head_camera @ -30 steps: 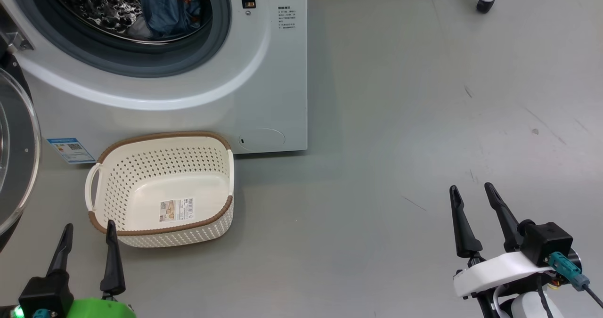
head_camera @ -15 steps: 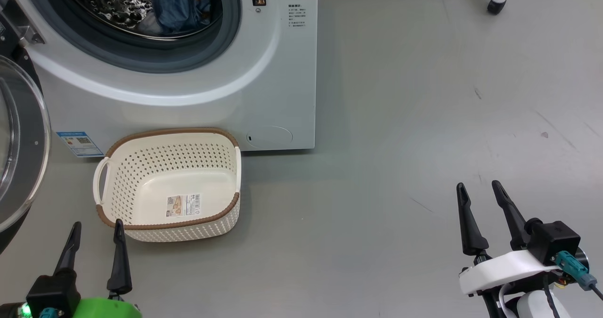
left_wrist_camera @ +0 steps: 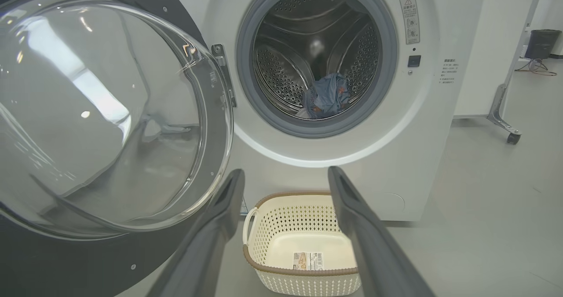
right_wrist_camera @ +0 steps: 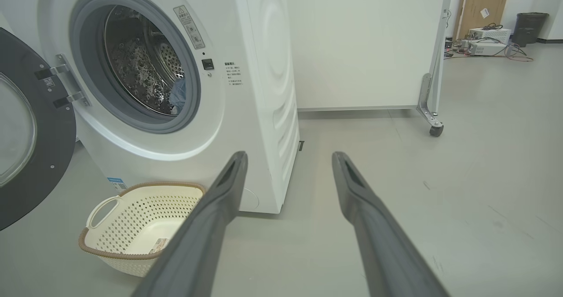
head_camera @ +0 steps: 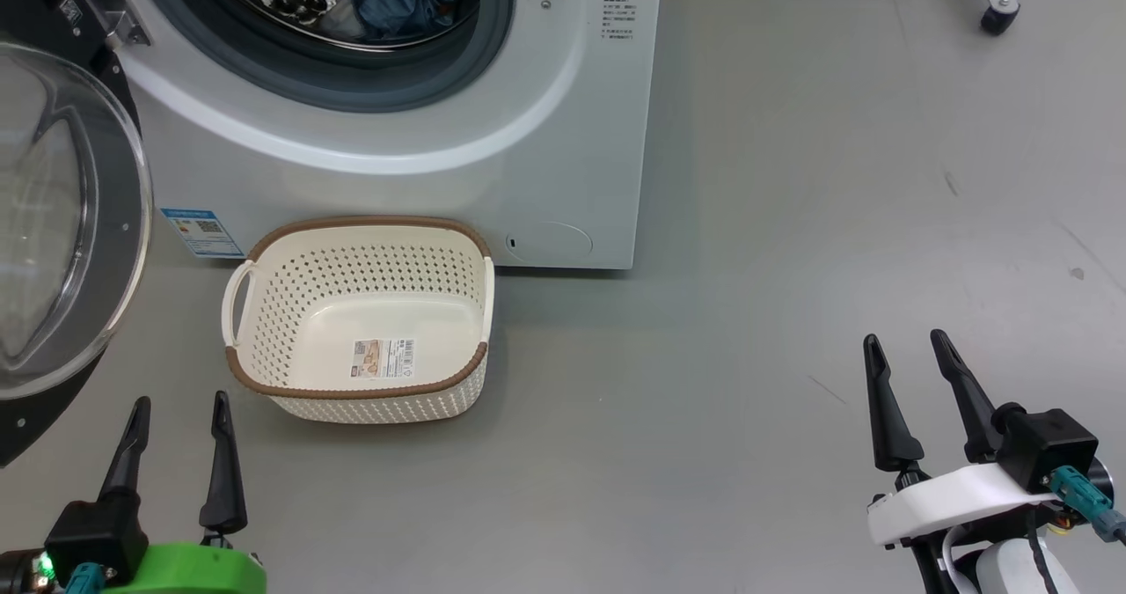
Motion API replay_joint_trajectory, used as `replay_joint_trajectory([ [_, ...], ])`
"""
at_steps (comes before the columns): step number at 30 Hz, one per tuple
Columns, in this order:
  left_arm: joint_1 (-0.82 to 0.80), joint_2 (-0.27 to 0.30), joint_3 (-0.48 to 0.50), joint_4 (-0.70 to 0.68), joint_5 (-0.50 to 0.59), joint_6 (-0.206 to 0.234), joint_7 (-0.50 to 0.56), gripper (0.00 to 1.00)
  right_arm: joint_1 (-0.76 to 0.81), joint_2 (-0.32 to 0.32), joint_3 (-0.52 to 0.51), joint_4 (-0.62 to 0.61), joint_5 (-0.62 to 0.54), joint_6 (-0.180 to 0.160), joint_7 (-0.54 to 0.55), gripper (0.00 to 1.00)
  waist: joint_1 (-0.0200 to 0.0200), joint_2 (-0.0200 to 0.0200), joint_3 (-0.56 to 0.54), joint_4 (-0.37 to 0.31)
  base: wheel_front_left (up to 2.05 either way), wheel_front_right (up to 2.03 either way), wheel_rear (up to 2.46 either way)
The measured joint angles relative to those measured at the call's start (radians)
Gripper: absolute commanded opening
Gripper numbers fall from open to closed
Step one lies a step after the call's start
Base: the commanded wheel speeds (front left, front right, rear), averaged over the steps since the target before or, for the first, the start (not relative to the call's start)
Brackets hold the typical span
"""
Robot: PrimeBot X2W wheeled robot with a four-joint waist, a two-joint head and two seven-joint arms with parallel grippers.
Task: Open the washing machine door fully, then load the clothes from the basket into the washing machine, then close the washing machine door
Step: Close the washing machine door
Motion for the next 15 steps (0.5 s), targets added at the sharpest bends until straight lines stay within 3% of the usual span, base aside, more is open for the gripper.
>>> replay_joint_trajectory([
  [15,-0.002,-0.001,-0.022,0.002,-0.034,0.021,0.000,1.00,0.000,-0.011,-0.007,-0.005,-0.004,0.000,0.000,1.00,0.0000,0.0000,0.017,0.131,0.00,0.00,0.00],
])
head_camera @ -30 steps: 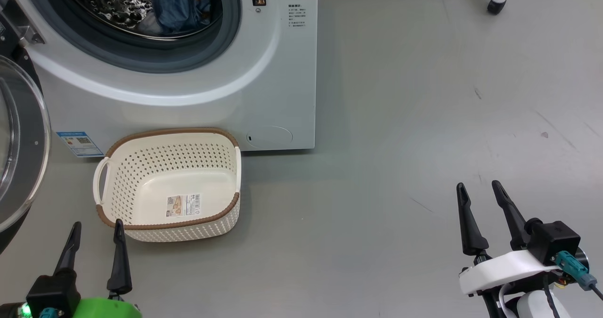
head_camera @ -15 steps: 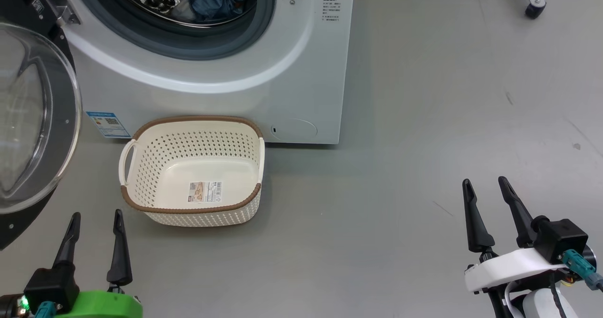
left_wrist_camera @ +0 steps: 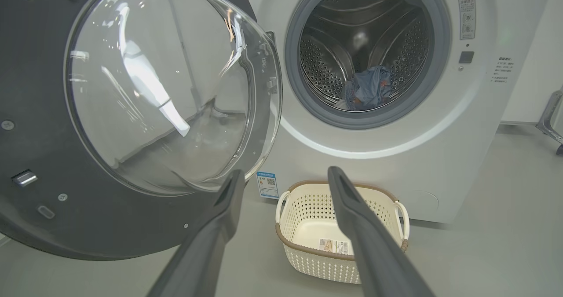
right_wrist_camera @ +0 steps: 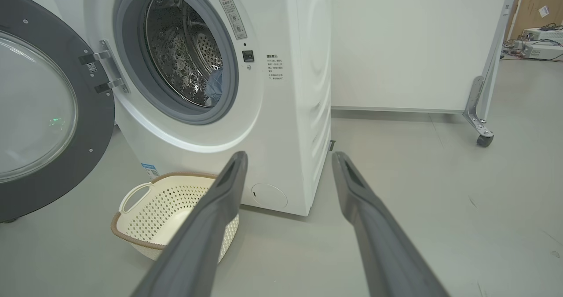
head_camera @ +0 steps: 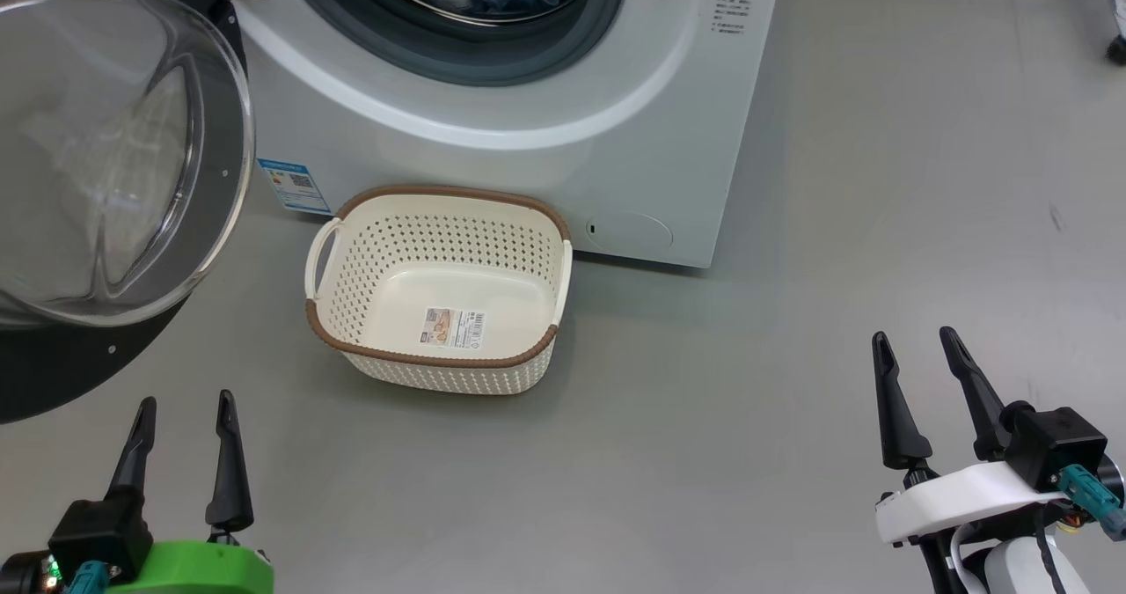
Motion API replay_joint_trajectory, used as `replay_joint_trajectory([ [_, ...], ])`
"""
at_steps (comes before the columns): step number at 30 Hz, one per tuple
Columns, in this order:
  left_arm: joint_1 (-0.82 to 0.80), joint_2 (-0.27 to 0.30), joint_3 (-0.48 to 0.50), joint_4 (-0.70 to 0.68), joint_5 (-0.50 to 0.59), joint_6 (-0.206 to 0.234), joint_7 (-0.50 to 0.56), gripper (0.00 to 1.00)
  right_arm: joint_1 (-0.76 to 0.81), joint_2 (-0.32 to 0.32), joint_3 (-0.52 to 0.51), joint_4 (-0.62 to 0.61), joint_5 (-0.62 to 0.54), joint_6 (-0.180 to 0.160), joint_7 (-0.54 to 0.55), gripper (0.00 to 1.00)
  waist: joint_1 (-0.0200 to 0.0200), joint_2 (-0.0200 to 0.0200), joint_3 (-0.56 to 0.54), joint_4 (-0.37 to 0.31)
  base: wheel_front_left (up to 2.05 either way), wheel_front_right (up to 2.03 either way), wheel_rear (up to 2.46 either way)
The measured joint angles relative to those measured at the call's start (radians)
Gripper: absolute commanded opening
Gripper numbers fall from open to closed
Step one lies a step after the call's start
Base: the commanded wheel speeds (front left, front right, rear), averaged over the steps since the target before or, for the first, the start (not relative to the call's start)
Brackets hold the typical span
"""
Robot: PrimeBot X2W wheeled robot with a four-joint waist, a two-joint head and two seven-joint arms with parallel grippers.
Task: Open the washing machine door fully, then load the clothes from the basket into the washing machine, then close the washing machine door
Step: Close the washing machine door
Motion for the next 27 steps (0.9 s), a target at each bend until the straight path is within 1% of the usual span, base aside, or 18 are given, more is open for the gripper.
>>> replay_joint_trajectory([
  [2,0.000,0.000,-0.002,0.000,-0.001,0.010,0.000,1.00,0.000,-0.002,0.001,0.000,-0.002,0.000,0.000,1.00,0.0000,0.0000,0.003,0.021,0.00,0.00,0.00],
  [7,0.000,0.000,-0.006,0.004,-0.029,0.021,0.000,1.00,0.000,-0.012,0.002,0.000,-0.003,0.000,0.000,1.00,0.0000,0.0000,0.008,0.072,0.00,0.00,0.00],
  [12,0.000,-0.001,-0.014,0.014,-0.051,0.024,0.000,1.00,0.000,-0.016,0.010,0.005,-0.003,0.000,0.000,1.00,0.0000,0.0000,0.006,0.122,0.00,0.00,0.00],
  [14,0.000,-0.001,-0.021,0.016,-0.051,0.031,0.000,1.00,0.000,-0.016,0.011,0.008,-0.003,0.000,0.000,1.00,0.0000,0.0000,0.003,0.141,0.00,0.00,0.00],
  [19,0.002,-0.002,-0.029,0.025,-0.051,0.032,0.000,1.00,0.000,-0.016,0.017,0.014,-0.003,0.000,0.000,1.00,0.0000,0.0000,-0.009,0.189,0.00,0.00,0.00],
  [27,0.005,-0.002,-0.020,0.027,-0.051,0.041,0.000,1.00,0.004,-0.015,0.031,0.020,-0.003,0.000,0.000,1.00,0.0000,0.0000,-0.031,0.259,0.00,0.00,0.00],
])
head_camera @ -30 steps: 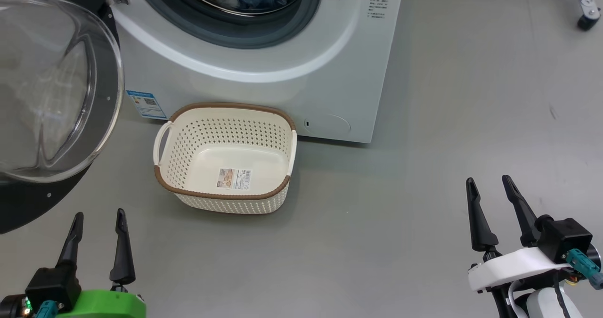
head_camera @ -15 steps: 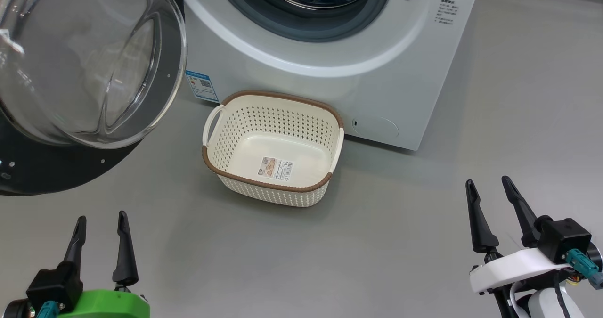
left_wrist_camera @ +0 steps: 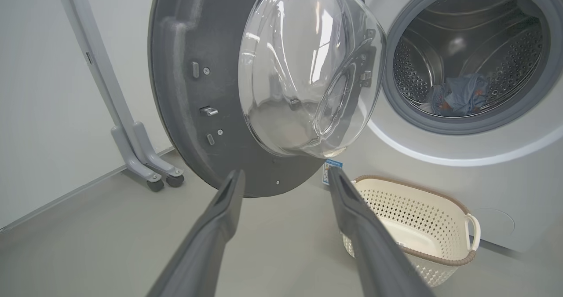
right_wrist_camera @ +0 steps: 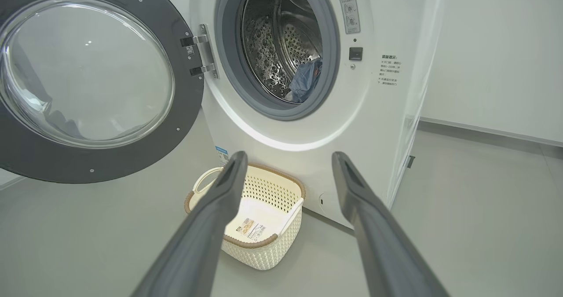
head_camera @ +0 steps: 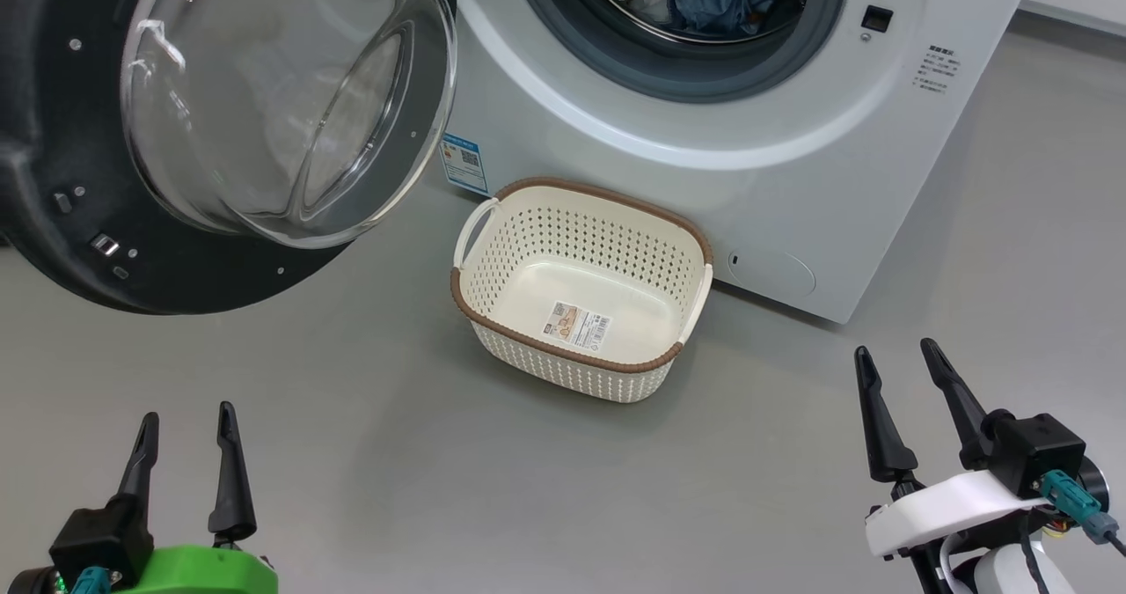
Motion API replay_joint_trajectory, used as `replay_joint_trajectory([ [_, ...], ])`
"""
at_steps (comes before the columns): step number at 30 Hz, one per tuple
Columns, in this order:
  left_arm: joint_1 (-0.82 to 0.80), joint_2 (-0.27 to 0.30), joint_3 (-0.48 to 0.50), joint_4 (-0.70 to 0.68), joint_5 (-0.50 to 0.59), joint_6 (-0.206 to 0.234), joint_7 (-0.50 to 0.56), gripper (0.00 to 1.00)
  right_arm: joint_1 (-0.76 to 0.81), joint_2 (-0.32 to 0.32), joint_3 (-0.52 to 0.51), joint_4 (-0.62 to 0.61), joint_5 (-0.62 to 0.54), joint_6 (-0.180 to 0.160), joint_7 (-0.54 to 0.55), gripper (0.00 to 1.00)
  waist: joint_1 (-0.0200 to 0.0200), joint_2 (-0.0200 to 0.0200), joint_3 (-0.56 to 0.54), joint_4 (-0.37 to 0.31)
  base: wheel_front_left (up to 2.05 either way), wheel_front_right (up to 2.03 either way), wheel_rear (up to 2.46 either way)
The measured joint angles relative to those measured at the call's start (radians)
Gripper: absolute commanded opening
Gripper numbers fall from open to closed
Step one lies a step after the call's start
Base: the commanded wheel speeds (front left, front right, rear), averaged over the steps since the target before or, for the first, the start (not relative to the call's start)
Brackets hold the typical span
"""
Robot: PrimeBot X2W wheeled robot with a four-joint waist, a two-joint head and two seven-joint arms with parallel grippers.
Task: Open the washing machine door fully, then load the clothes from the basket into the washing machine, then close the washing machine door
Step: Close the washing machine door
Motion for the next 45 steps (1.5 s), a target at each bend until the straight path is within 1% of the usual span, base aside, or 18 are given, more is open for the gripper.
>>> replay_joint_trajectory([
  [7,0.018,0.000,0.019,-0.002,0.000,0.005,0.000,1.00,0.000,0.007,0.029,0.004,0.000,0.000,0.000,1.00,0.0000,0.0000,-0.014,0.030,0.00,0.00,0.00],
  [13,0.022,0.000,0.019,-0.006,0.000,0.012,0.000,1.00,0.000,0.007,0.030,0.008,0.000,0.000,0.000,1.00,0.0000,0.0000,-0.013,0.031,0.00,0.00,0.00],
  [26,0.022,0.000,0.019,-0.008,-0.006,0.013,0.000,1.00,0.000,0.007,0.030,0.012,0.000,0.000,0.000,1.00,0.0000,0.0000,-0.004,0.027,0.00,0.00,0.00],
  [27,0.022,0.000,0.019,-0.008,-0.011,0.013,0.000,0.40,0.000,0.007,0.030,0.012,0.000,0.000,0.000,1.00,0.0000,0.0000,-0.004,0.027,0.00,0.00,0.00],
  [28,0.022,0.000,0.019,-0.008,-0.014,0.013,0.000,0.05,0.000,0.007,0.030,0.012,0.000,0.000,0.000,1.00,0.0000,0.0000,-0.003,0.026,0.00,0.00,0.00],
  [29,0.022,0.000,0.019,-0.008,-0.023,0.013,0.000,0.00,0.000,0.007,0.030,0.012,0.000,0.000,0.000,1.00,0.0000,0.0000,-0.002,0.025,0.00,0.00,0.00],
  [35,0.021,-0.001,0.025,-0.015,-0.068,0.013,0.000,0.00,-0.001,0.006,0.034,0.012,0.000,0.000,0.000,1.00,0.0000,0.0000,0.004,0.019,0.00,0.00,0.00],
  [39,0.005,-0.002,0.075,-0.050,-0.132,0.013,0.000,0.00,-0.004,0.006,0.040,0.012,0.000,0.000,0.000,1.00,0.0000,0.0000,0.015,0.012,0.00,0.00,0.00],
  [41,-0.033,-0.003,0.121,-0.074,-0.142,0.007,0.000,0.00,-0.005,0.002,0.040,0.012,0.000,0.000,0.000,1.00,0.0000,0.0000,0.024,0.006,0.00,0.00,0.00],
  [45,-0.097,-0.003,0.169,-0.096,-0.158,-0.002,0.000,0.00,-0.005,-0.002,0.029,0.012,0.000,0.000,0.000,1.00,0.0000,0.0000,0.032,0.000,0.00,0.00,0.00],
])
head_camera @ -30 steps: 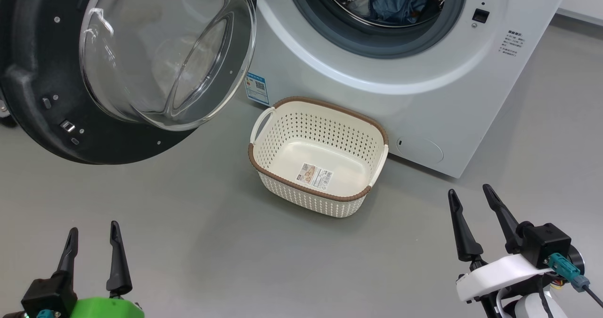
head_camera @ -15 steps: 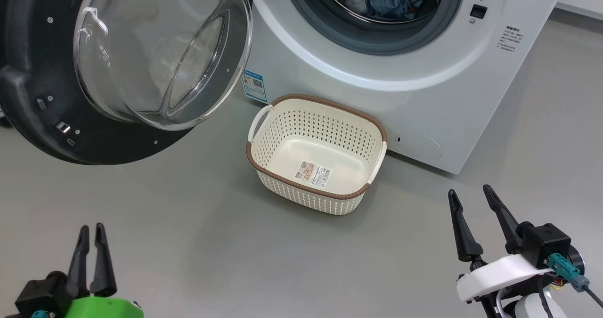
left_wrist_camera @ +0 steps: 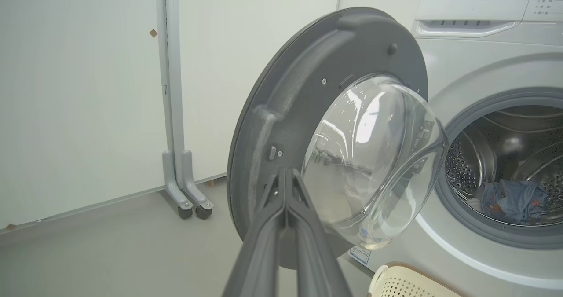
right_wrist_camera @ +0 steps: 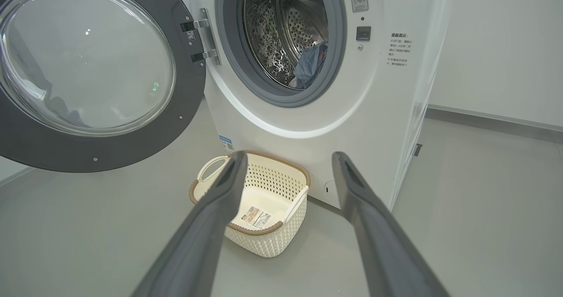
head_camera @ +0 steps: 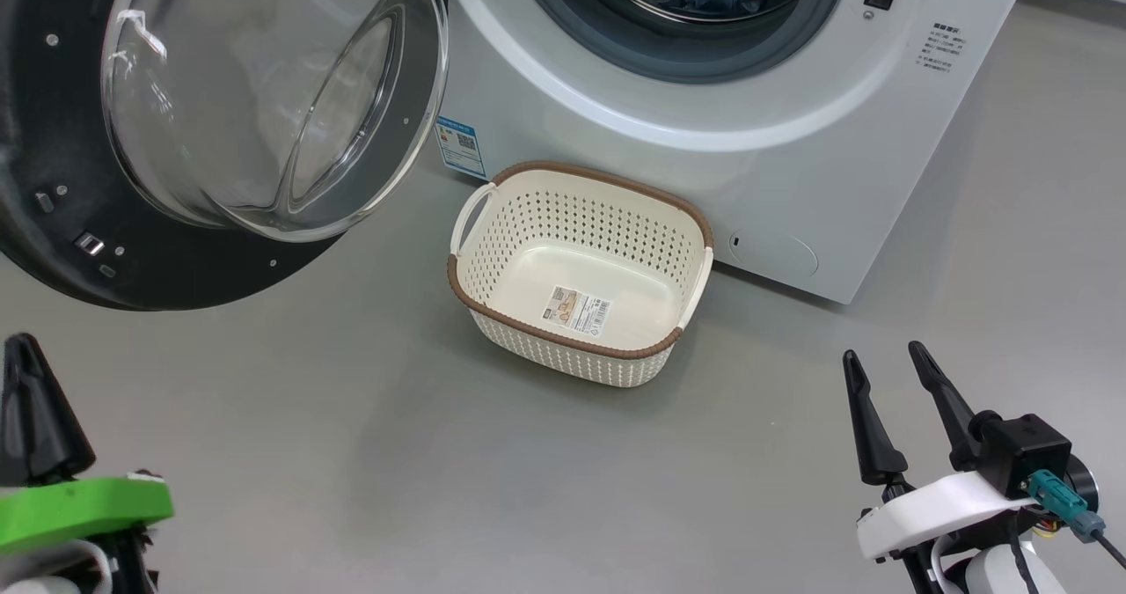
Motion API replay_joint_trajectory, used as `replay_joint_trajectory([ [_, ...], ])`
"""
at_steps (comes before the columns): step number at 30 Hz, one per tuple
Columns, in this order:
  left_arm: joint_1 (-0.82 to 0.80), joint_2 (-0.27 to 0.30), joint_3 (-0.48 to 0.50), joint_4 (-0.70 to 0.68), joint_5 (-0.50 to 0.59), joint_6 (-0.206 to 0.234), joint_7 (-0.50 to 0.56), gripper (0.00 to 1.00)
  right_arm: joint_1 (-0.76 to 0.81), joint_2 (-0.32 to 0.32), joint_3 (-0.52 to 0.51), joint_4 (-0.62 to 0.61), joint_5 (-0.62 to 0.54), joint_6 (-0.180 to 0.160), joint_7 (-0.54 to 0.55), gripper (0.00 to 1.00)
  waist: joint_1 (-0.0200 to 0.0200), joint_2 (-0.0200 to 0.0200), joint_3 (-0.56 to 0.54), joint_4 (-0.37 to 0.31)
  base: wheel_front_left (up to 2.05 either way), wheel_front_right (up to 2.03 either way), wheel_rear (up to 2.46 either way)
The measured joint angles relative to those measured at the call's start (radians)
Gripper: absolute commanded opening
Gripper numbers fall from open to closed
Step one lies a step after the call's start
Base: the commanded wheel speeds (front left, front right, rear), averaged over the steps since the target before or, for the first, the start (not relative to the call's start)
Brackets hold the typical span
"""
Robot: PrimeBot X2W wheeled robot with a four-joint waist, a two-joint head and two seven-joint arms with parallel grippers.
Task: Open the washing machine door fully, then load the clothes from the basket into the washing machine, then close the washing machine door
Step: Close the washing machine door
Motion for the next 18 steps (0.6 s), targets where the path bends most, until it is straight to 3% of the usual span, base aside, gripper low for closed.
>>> replay_joint_trajectory([
  [9,-0.098,0.017,0.110,-0.003,-0.119,-0.029,-0.002,0.00,-0.002,-0.002,0.005,-0.001,0.000,0.000,0.000,1.00,0.0000,0.0000,0.017,-0.012,0.00,0.00,0.00],
  [14,-0.172,0.018,0.168,0.054,-0.265,-0.043,-0.004,0.00,-0.012,-0.007,0.005,-0.004,0.000,0.000,0.000,1.00,0.0000,0.0000,0.033,-0.019,0.00,0.00,0.00],
  [18,-0.248,0.009,0.252,0.098,-0.466,-0.051,0.025,0.00,-0.024,-0.012,0.011,-0.005,0.000,0.000,0.000,1.00,0.0000,0.0000,0.045,-0.026,0.00,0.00,0.00],
])
